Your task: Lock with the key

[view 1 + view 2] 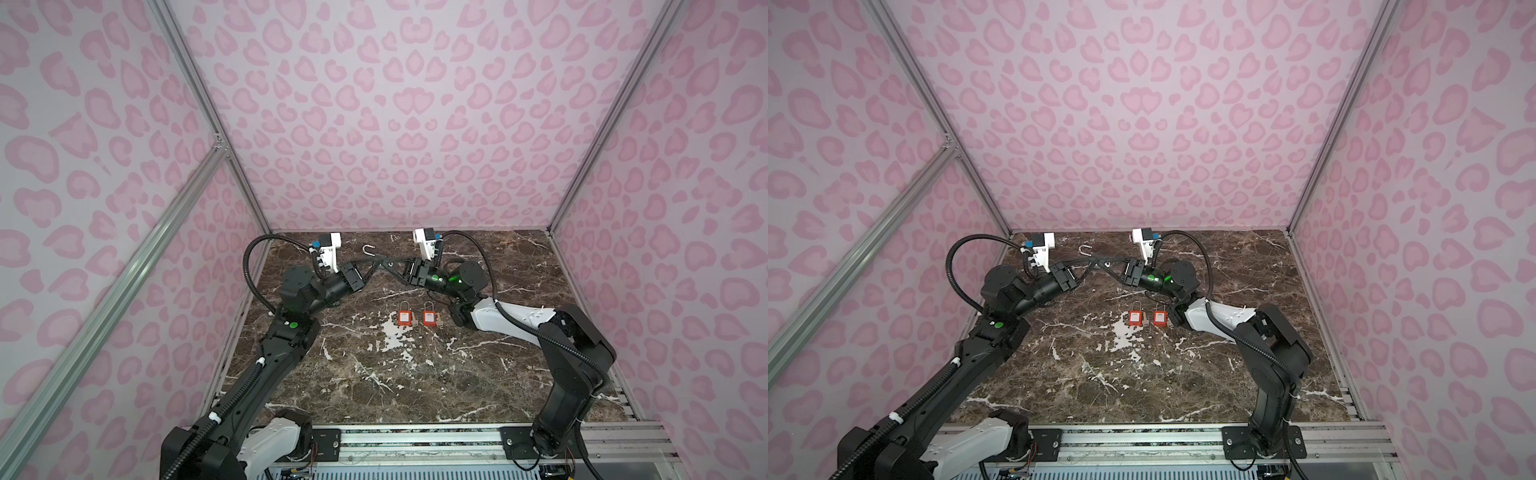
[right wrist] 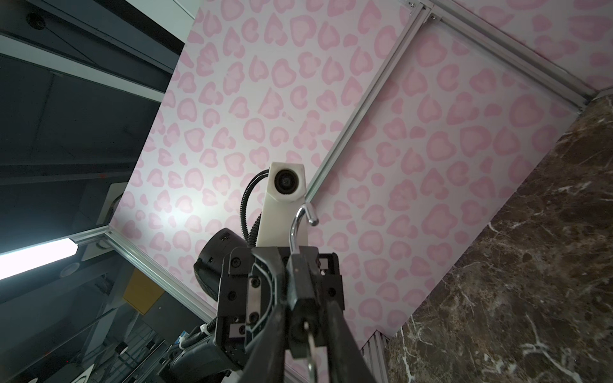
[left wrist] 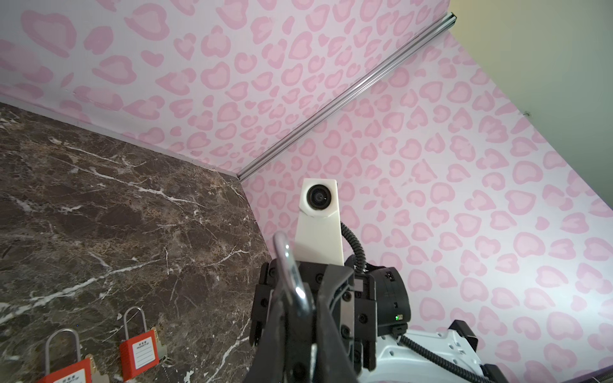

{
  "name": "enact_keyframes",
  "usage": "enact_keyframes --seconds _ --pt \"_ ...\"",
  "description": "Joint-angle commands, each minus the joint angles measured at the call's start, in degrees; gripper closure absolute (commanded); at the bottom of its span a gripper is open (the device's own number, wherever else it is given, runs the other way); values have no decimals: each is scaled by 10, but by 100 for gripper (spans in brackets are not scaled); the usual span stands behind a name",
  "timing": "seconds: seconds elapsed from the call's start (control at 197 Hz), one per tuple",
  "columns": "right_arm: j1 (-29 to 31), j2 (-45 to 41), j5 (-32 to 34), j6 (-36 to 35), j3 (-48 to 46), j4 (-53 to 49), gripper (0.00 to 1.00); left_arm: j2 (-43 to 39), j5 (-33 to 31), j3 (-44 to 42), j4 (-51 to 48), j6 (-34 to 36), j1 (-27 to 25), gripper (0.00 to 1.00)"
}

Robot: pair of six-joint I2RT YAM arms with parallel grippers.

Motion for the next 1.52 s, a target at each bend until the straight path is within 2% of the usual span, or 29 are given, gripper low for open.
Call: enact_keyframes --seconds 0.0,0.248,0.436,0.451,0.537,0.633,0.801,0.927,1.084,1.211,1.343,1.515 --pt "1 4 -5 7 5 32 85 -4 2 -2 26 1 0 96" --pt "-3 2 -5 11 -1 38 91 -9 -6 -7 15 6 0 81" --pt "-11 -3 -1 17 -9 47 92 -7 -9 -7 9 10 0 65" --pt "-12 -3 -1 18 -10 46 92 -8 -10 -6 8 10 0 60" --pt "-15 -5 -4 19 -13 46 92 -9 -13 -7 6 10 1 50" --pt "-22 -10 -6 18 -21 45 92 -13 -14 -5 -4 15 4 44" --pt "-45 -32 -16 -14 -48 -8 93 -27 -14 3 -37 31 14 41" --pt "-56 -73 -28 -101 -64 -113 94 -36 -9 4 -50 35 25 40" --pt "-56 -118 -52 -234 -57 -299 94 -30 12 5 -36 24 32 39" --pt "-56 -144 -66 -299 -57 -384 94 -14 37 17 -26 20 31 39" --pt "-56 -156 -82 -325 -54 -419 94 11 69 31 -23 17 32 38" --pt "-54 -150 -88 -325 -41 -419 94 34 92 35 -17 14 25 38"
